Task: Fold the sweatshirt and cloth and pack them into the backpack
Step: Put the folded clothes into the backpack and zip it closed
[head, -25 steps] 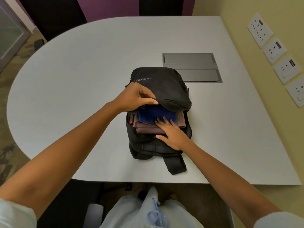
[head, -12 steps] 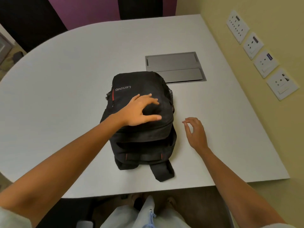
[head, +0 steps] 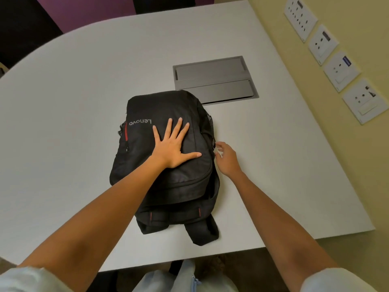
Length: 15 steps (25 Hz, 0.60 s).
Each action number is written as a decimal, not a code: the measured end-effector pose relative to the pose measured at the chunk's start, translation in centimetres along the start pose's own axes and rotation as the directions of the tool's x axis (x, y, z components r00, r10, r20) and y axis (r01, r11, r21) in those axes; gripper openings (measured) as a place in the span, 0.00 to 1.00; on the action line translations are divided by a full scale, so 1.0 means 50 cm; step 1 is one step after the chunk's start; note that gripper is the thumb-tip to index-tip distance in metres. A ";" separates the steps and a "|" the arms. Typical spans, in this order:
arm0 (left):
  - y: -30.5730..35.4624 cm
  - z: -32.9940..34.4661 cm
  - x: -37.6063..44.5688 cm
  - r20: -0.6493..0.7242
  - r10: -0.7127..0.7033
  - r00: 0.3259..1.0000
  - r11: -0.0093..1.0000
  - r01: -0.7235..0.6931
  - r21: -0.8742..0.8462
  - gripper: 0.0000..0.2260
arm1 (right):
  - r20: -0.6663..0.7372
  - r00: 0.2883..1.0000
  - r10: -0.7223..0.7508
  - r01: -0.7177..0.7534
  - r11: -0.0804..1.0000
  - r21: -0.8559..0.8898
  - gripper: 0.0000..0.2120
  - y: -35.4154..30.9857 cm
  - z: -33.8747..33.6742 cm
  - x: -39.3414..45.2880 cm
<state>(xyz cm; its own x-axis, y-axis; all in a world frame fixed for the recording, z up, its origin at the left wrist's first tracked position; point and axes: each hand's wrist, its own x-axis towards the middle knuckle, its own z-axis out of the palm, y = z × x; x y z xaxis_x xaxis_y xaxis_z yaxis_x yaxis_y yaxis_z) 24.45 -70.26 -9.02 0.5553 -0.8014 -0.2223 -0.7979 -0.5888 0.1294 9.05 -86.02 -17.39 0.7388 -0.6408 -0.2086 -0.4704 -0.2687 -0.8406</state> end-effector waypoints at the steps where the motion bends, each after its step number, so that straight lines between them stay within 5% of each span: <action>1: 0.001 0.004 0.003 0.007 -0.001 1.000 1.000 0.001 -0.008 0.50 | 0.020 0.999 0.029 -0.030 0.999 0.019 0.19 -0.002 0.010 0.007; 6: 0.001 0.012 0.010 0.049 -0.009 0.999 0.999 0.010 -0.034 0.50 | -0.068 0.996 0.058 -0.054 0.996 0.066 0.13 0.000 0.034 0.021; 15: 0.011 0.027 0.027 0.082 -0.037 0.996 0.999 0.037 -0.006 0.47 | -0.016 0.995 -0.103 0.090 0.930 -0.358 0.06 0.008 -0.019 0.012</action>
<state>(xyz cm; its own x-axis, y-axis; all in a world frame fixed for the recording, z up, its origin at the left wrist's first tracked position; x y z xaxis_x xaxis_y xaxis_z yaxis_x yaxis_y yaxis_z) 24.44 -71.54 -10.58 0.5633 -0.7680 -0.3049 -0.7752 -0.6189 0.1267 8.85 -87.21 -17.39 0.7755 -0.6211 -0.1134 -0.5432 -0.5647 -0.6213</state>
